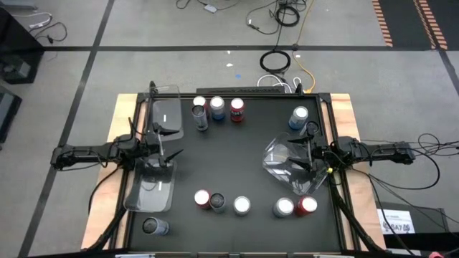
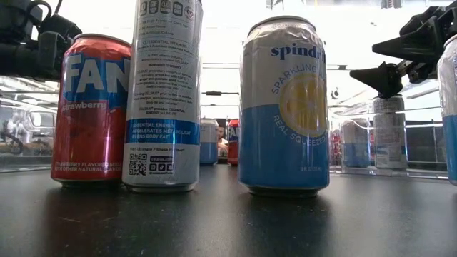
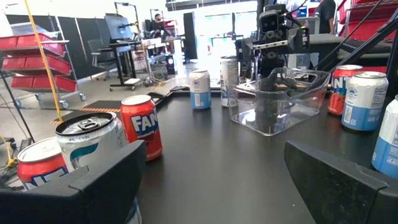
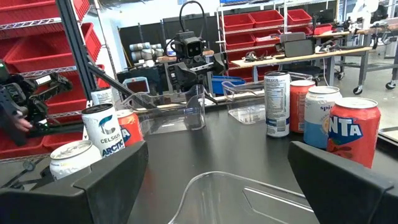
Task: Sort soda cans
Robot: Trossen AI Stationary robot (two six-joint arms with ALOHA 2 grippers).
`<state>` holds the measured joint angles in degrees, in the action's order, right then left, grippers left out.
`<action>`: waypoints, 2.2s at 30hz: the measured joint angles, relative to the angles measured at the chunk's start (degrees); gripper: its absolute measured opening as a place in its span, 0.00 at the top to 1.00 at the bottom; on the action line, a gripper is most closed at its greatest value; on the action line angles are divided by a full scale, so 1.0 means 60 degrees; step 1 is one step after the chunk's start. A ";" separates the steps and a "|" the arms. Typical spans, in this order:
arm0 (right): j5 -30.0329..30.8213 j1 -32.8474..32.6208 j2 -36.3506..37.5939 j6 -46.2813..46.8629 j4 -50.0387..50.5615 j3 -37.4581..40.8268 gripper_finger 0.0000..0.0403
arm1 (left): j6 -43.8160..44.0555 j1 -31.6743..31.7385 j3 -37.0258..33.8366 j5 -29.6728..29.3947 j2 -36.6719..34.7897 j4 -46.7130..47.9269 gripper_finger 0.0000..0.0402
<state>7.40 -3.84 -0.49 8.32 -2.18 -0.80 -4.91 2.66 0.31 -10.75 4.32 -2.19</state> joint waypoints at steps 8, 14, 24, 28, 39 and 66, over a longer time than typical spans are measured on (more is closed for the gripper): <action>-0.0003 -0.0003 -0.0004 0.0000 0.0000 -0.0003 0.05 | 0.2424 -0.0002 0.0011 0.0141 0.0000 -0.0668 0.03; 0.0000 -0.0003 -0.0004 0.0000 0.0000 -0.0002 0.05 | 0.4289 -0.0004 0.0014 0.0189 0.0000 -0.1014 0.03; 0.0000 -0.0003 -0.0004 0.0000 0.0000 -0.0003 0.05 | 0.3850 0.0000 0.1905 -0.0616 0.0664 0.1851 0.03; 0.0000 -0.0003 -0.0004 0.0000 0.0000 -0.0001 0.05 | 0.3060 0.0000 0.3608 -0.2283 0.1622 0.3169 0.03; 0.0000 -0.0002 -0.0004 0.0000 0.0000 0.0000 0.05 | 0.4683 0.0779 0.7846 -0.4432 0.4641 0.4956 0.03; 0.0000 0.0000 -0.0004 0.0000 -0.0003 -0.0003 0.05 | 0.4950 0.0547 0.9224 -0.1524 0.6049 0.4455 0.03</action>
<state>7.40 -3.84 -0.51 8.32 -2.20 -0.82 24.79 5.94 55.65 -19.90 40.61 24.54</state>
